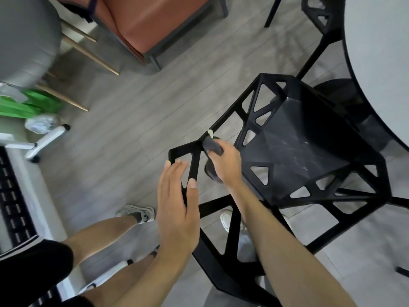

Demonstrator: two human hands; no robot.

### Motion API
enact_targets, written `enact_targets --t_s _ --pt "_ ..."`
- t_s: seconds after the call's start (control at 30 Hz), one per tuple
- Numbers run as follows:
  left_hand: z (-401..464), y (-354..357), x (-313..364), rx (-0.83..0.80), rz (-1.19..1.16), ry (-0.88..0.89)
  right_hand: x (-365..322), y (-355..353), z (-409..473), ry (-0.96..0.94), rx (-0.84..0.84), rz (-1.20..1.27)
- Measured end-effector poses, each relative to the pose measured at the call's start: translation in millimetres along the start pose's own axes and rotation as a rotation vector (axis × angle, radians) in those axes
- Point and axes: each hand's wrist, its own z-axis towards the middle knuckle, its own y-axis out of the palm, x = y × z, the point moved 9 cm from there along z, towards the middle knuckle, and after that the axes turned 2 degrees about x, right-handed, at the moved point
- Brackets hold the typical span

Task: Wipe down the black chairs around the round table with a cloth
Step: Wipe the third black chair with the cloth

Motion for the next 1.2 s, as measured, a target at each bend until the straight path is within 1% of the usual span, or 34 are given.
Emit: enact_targets --t_s 0.03,0.1,0.23,0.3,0.37,0.47,0.53,0.6,0.7,0.77,0.83,0.9,1.0,1.07,1.1,1.17,1.2 --pt "-0.1 0.3 -1.4 0.0 -0.007 0.007 -8.6 3.5 2.3 -0.018 0.015 0.002" --pt "-0.9 0.0 -3.8 0.002 -0.031 0.024 -15.1 8.6 -11.4 -0.026 -0.007 0.038" --pt "-1.8 -0.9 -3.0 0.015 -0.1 0.044 -38.2 -7.1 -88.8 -0.139 -0.128 0.183" --pt "-2.2 -2.3 -1.3 0.025 -0.113 0.054 -53.3 -19.0 -123.3 -0.228 -0.164 0.167" --pt "-1.4 -3.2 -1.2 0.035 -0.129 0.06 -57.0 -21.8 -134.3 -0.235 -0.198 0.161" --pt "-0.4 -3.5 -1.9 0.036 -0.152 0.057 -62.7 -14.6 -104.8 -0.223 -0.176 0.161" --pt "0.1 -2.8 -1.3 0.034 -0.161 0.057 -59.5 -4.7 -67.8 -0.211 -0.129 0.097" --pt "0.6 -1.7 -0.3 0.028 -0.155 0.056 -50.6 4.0 -28.5 -0.161 -0.066 0.034" --pt "0.3 -1.1 -1.3 0.03 -0.16 0.044 -44.1 9.5 0.8 -0.106 -0.011 -0.025" --pt "0.5 -1.3 -3.3 0.038 -0.169 0.035 -54.9 8.3 -5.3 -0.128 -0.015 -0.034" --pt "-0.3 -2.1 -4.1 0.044 -0.173 0.036 -78.6 2.7 -31.0 -0.201 -0.032 0.003" --pt "0.0 -5.0 -3.8 0.071 -0.19 0.043 -103.5 -1.9 -62.9 -0.273 -0.067 0.095" --pt "-1.8 -10.1 -1.0 0.117 -0.251 0.079 -119.0 -2.9 -83.8 -0.289 -0.131 0.2" --pt "-3.4 -13.1 2.1 0.139 -0.298 0.107 -107.5 -2.2 -70.2 -0.247 -0.106 0.208" --pt "-3.4 -14.6 3.2 0.152 -0.299 0.109 -95.1 -0.4 -57.5 -0.183 -0.086 0.207" --pt "-2.2 -16.1 5.5 0.162 -0.29 0.105 -72.3 3.1 -32.5 -0.065 -0.058 0.139" --pt "-2.3 -15.0 5.7 0.16 -0.292 0.102 -66.2 4.3 -24.5 -0.045 -0.05 0.089"
